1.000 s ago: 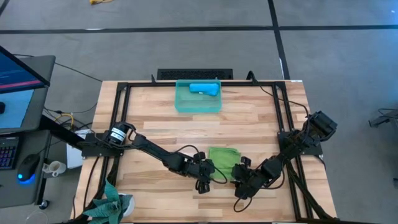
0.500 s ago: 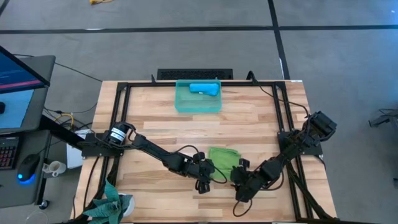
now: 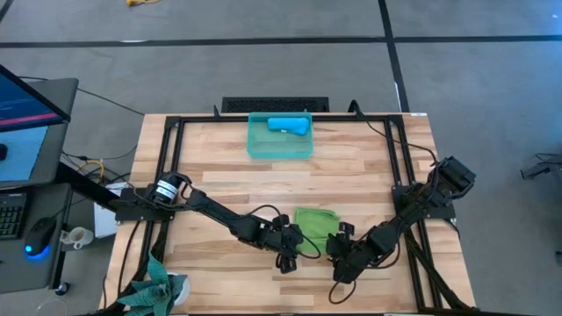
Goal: Roll microfiber towels into tight, uniform cylinder then place into a basket
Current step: Roll the green microfiber cloth
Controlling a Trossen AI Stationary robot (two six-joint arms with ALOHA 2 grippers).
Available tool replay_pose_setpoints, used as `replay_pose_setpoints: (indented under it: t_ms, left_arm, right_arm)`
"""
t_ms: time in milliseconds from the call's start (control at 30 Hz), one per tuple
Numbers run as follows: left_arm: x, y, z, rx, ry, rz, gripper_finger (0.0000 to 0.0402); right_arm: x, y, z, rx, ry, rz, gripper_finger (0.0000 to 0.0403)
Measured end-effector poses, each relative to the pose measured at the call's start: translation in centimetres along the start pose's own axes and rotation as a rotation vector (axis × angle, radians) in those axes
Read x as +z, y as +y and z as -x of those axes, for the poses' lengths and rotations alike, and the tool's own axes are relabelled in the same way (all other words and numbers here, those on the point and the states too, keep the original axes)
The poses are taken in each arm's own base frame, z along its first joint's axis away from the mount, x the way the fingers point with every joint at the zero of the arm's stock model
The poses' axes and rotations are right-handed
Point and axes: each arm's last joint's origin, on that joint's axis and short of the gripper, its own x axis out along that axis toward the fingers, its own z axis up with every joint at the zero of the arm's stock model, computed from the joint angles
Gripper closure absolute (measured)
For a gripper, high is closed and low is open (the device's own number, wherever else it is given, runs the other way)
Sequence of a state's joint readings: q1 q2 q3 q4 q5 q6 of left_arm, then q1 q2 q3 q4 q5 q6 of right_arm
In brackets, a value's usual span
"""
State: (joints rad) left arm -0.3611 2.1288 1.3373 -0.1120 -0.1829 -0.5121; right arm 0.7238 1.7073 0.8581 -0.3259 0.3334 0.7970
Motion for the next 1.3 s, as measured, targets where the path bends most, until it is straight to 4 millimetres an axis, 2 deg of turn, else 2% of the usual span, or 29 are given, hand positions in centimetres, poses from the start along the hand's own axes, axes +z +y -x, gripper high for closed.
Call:
replay_pose_setpoints:
  t_ms: [400,667,933,1133,1300]
  left_arm:
    - [0.0,0.0,0.0,0.001,0.001,0.001,0.0214]
    - [0.0,0.0,0.0,0.000,0.001,0.007,0.0214]
    - [0.0,0.0,0.0,0.000,0.001,0.008,0.0214]
    - [0.0,0.0,0.0,0.000,0.001,0.008,0.0214]
    - [0.0,0.0,0.0,0.000,0.001,0.008,0.0214]
  right_arm:
    - [0.7,-0.1,3.4,0.037,-0.082,-0.032,0.0182]
    - [-0.2,0.5,4.2,-0.006,-0.129,0.031,0.0182]
    - [0.1,0.1,5.0,-0.034,-0.162,0.072,0.0182]
    - [0.6,-0.5,6.7,-0.035,-0.216,0.134,0.0182]
    - [1.2,-1.4,9.0,-0.052,-0.295,0.198,0.0182]
